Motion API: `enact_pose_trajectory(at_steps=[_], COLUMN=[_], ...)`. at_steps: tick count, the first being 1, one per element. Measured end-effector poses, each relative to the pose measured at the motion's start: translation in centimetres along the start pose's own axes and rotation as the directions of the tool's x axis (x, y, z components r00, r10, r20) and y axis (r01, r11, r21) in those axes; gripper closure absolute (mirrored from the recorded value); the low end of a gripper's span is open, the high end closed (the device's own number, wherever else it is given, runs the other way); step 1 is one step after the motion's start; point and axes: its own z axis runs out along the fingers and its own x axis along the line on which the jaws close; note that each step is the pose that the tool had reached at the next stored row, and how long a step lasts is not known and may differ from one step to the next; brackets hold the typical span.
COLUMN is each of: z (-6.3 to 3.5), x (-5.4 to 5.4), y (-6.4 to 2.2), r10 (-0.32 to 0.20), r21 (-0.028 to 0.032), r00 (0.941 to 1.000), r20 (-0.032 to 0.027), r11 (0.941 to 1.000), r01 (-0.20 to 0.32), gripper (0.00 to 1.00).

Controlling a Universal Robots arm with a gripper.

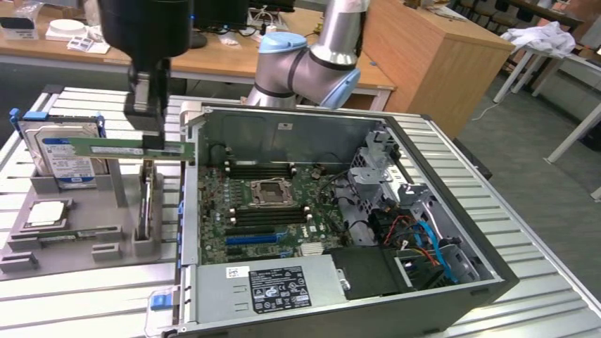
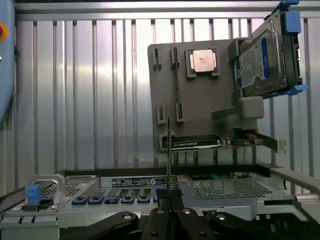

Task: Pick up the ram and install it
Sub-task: 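Pick up the ram and move it above insertion slot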

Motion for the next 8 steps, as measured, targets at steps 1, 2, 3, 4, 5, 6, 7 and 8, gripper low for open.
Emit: enact_pose_trajectory(at_steps=[1, 2, 3, 4, 5, 6, 7, 8], z=[-0.01, -0.02, -0.03, -0.05, -0.06, -0.08, -0.09, -0.09], x=[0.0, 0.0, 0.0, -0.1, -0.1, -0.1, -0.1, -0.1], y=[-0.32, -0.64, -0.98, -1.31, -1.65, -1.98, -2.33, -2.68], r10=[0.0, 0.0, 0.0, 0.0, 0.0, 0.0, 0.0, 0.0], r21=[-0.0001, 0.0001, 0.0, -0.0001, -0.0001, -0.0001, -0.0001, 0.0], r00=[1.0, 1.0, 1.0, 1.0, 1.0, 1.0, 1.0, 1.0], r20=[0.0, 0.0, -0.0001, -0.0001, -0.0001, -0.0001, -0.0001, 0.0], r11=[1.0, 1.0, 1.0, 1.0, 1.0, 1.0, 1.0, 1.0], r01=[0.0, 0.0, 0.0, 0.0, 0.0, 0.0, 0.0, 0.0], gripper=[0.88, 0.88, 0.88, 0.88, 0.88, 0.88, 0.88, 0.88])
